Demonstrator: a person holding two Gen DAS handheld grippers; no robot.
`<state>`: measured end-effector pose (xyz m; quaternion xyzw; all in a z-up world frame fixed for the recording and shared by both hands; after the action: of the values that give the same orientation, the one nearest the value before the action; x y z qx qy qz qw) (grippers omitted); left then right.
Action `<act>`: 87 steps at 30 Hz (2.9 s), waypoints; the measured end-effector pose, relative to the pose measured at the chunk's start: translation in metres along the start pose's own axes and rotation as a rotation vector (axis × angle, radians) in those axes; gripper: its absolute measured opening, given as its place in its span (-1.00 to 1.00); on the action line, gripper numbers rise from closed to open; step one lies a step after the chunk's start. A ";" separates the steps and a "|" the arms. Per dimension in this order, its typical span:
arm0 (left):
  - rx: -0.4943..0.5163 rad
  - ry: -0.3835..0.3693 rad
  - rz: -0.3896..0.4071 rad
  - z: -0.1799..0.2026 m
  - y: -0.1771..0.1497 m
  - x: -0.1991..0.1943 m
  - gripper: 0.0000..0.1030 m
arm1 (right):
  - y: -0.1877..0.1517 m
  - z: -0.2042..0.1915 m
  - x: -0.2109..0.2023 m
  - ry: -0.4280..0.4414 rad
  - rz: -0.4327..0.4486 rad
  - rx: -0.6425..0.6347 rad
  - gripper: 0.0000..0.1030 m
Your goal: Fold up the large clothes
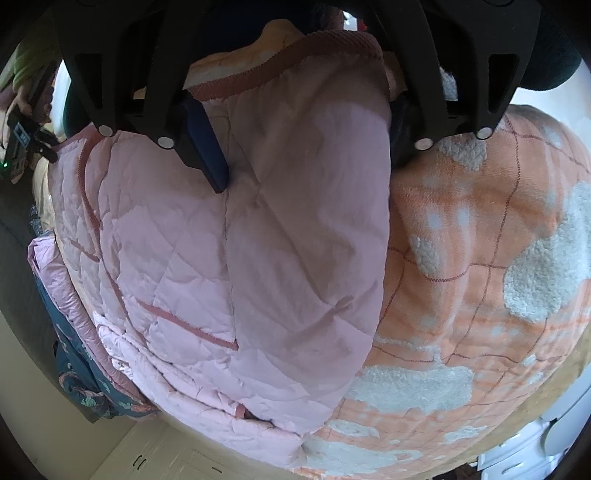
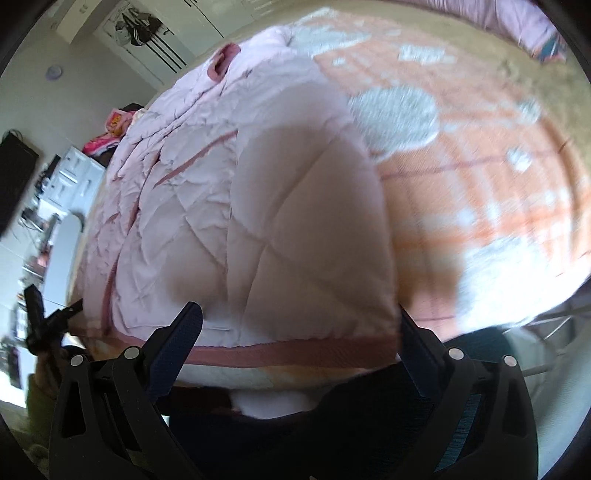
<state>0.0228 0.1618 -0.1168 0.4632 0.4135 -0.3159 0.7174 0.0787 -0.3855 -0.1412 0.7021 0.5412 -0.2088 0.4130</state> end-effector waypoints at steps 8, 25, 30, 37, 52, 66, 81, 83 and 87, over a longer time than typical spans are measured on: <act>0.045 -0.005 0.059 0.014 0.003 -0.018 -0.67 | 0.007 -0.015 -0.018 0.078 0.074 -0.034 -0.29; 0.077 -0.062 0.274 0.049 0.055 -0.077 -0.83 | 0.064 -0.080 -0.070 0.155 0.291 -0.228 -0.73; 0.083 -0.082 0.312 0.058 0.077 -0.089 -0.83 | 0.088 -0.094 -0.081 0.158 0.317 -0.250 -0.75; 0.085 -0.110 0.359 0.066 0.108 -0.103 -0.83 | 0.114 -0.118 -0.102 0.170 0.370 -0.302 -0.76; 0.060 -0.184 0.457 0.079 0.164 -0.144 -0.83 | 0.171 -0.147 -0.136 0.179 0.485 -0.352 -0.78; -0.008 -0.185 0.514 0.077 0.218 -0.156 -0.83 | 0.230 -0.169 -0.144 0.182 0.565 -0.342 -0.78; -0.046 -0.136 0.537 0.076 0.274 -0.140 -0.82 | 0.305 -0.178 -0.122 0.131 0.599 -0.303 -0.78; -0.051 -0.123 0.536 0.076 0.280 -0.135 -0.82 | 0.314 -0.177 -0.116 0.119 0.593 -0.298 -0.78; -0.051 -0.096 0.534 0.077 0.288 -0.124 -0.82 | 0.326 -0.172 -0.104 0.111 0.580 -0.282 -0.78</act>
<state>0.2302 0.2063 0.1267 0.5221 0.2500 -0.1268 0.8055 0.3227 -0.3315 0.1494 0.7733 0.3641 0.0332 0.5180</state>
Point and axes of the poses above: each gripper's, at about its wrist camera, not at the fingertips, and x roughly the way its jaws point, z to its right, y to its top, the point moved 2 cm from there along x, roughly the way its jaws point, and after that the axes turned 6 degrees about y, right-handed, at the moved point
